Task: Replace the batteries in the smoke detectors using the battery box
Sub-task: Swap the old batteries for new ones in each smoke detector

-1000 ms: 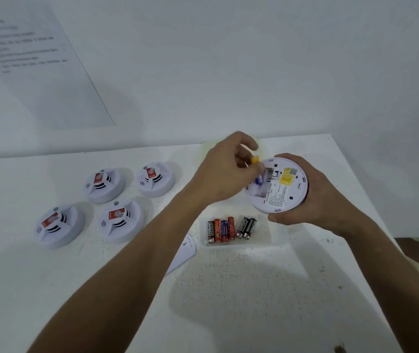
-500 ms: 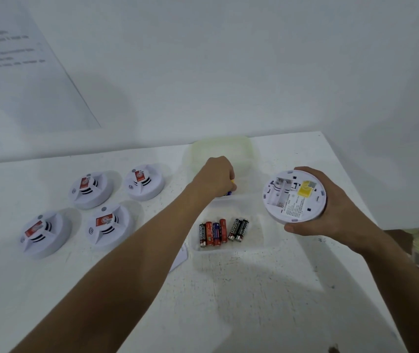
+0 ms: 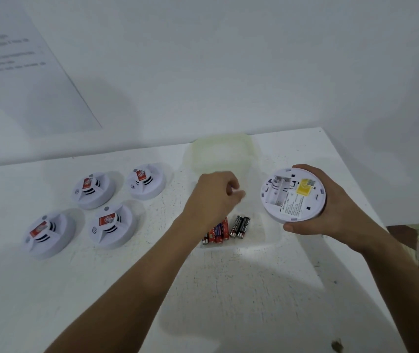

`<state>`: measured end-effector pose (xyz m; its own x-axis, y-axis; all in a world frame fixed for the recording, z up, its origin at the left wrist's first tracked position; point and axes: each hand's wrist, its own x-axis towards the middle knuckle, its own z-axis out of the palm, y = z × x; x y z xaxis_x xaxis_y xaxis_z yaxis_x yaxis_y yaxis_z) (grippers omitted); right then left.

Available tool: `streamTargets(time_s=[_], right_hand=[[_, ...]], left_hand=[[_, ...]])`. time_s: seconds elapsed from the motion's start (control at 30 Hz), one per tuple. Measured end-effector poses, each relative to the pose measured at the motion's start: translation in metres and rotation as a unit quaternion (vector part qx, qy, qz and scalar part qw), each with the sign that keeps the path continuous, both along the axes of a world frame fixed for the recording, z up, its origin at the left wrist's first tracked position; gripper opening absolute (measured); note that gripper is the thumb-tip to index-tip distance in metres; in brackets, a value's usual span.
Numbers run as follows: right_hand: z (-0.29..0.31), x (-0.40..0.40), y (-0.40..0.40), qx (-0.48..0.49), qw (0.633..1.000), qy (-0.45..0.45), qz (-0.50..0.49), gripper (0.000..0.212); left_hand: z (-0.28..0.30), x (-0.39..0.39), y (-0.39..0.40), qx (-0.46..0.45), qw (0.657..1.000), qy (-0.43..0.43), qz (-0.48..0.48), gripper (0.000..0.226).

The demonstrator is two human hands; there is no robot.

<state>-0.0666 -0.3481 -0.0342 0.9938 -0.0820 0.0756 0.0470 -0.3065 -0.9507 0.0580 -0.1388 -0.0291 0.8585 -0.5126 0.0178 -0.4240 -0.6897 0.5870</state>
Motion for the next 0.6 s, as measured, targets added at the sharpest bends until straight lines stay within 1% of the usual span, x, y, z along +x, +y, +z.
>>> streamTargets(time_s=[0.07,0.13,0.23,0.3,0.4,0.6], right_hand=[[0.001,-0.004,0.001,0.001,1.0,-0.001,0.0,0.099],[0.001,-0.008,0.003,0.006,1.0,-0.005,0.001,0.097],[0.001,-0.016,0.005,0.008,1.0,-0.01,0.0,0.096],[-0.001,-0.022,0.005,0.01,1.0,-0.008,-0.002,0.099],[-0.003,-0.031,0.005,0.016,1.0,-0.003,-0.005,0.1],[-0.005,-0.041,0.01,0.006,1.0,0.003,-0.014,0.1]], left_hand=[[-0.004,-0.012,-0.001,0.073,0.995,0.035,-0.053,0.027],[-0.011,-0.016,-0.003,0.145,0.984,0.05,-0.088,0.04],[-0.017,-0.017,-0.006,0.195,0.973,0.056,-0.113,0.049],[-0.02,-0.018,-0.007,0.212,0.968,0.057,-0.124,0.046],[-0.021,-0.02,-0.006,0.204,0.968,0.065,-0.133,0.037],[-0.02,-0.03,-0.005,0.089,0.988,0.076,-0.105,0.027]])
